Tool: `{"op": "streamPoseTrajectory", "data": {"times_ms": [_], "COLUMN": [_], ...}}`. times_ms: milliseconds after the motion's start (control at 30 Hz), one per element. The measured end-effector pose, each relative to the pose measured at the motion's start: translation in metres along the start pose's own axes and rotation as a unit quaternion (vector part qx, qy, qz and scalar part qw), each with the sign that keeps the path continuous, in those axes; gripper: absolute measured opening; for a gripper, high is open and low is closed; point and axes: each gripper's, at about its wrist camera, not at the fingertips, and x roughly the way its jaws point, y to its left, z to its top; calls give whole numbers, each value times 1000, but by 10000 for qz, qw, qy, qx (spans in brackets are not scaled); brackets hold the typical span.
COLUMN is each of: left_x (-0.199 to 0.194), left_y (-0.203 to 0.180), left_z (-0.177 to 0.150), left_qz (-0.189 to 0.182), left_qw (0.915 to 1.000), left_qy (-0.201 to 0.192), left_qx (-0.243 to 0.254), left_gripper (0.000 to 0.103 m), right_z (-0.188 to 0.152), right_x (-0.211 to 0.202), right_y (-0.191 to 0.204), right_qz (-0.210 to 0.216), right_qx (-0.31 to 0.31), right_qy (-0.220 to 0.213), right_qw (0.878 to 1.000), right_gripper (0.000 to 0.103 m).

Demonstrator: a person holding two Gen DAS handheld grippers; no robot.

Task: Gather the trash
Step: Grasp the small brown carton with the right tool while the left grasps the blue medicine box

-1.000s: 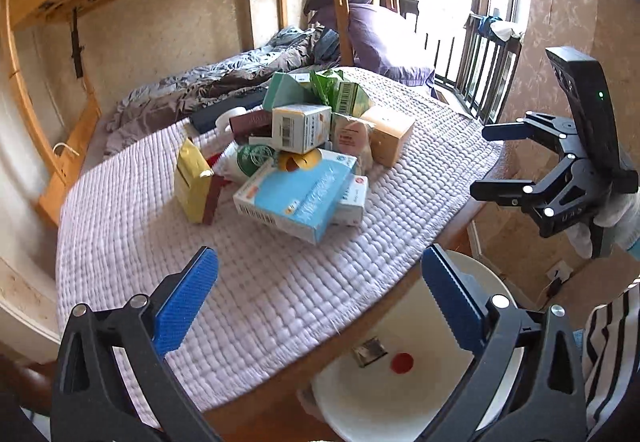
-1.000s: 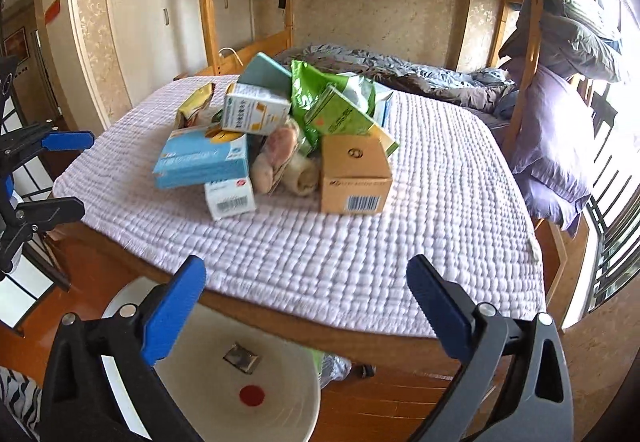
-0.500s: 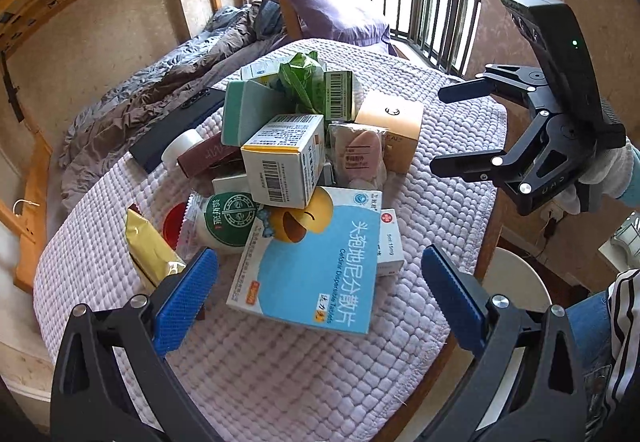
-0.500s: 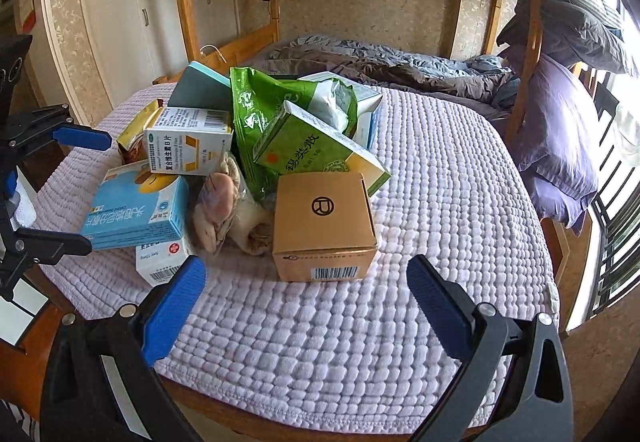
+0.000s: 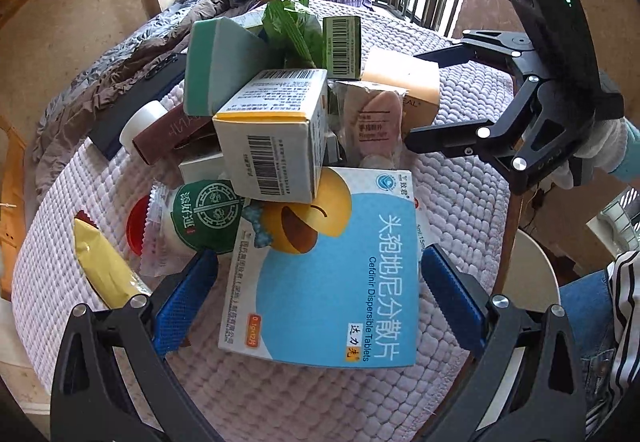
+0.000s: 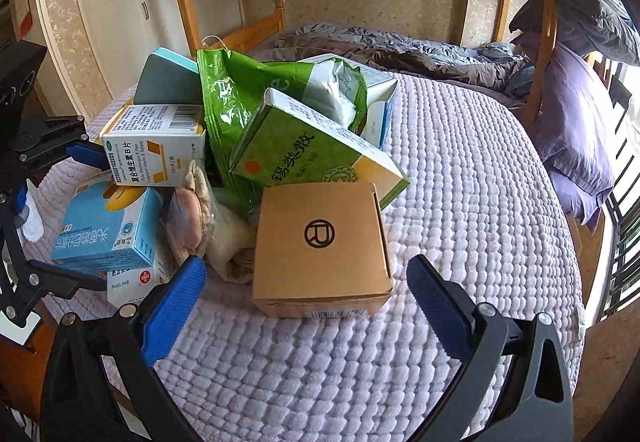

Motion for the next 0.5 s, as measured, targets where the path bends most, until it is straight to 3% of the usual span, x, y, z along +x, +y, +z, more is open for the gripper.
{"op": "streamPoseTrajectory", "data": {"times_ms": [33,133,300,500], "left_x": [-1,-2,-8,-20], "left_y": [3,10,8,-8], "left_z": [0,-2,-7,-20], "left_qz": [-63,-238,-216,-120], "left_qw": [9999,9988,9979,9960], "left_qy": [-24,-6,-28,-111], "left_qx": [-127,-427,-611,-879], "left_gripper": [101,84,83,83], "right_z": [0,2,3,-4], "right_x": [1,5,5,-9], "right_y": [0,-2,-4,-7], "right_qz": [1,41,75,145], "right_qx": [-10,-51,-48,11], "right_qy": [-3,61,117,102], "right_qw": [10000,10000,9999,9998], "right_gripper": [97,86,65,63]}}
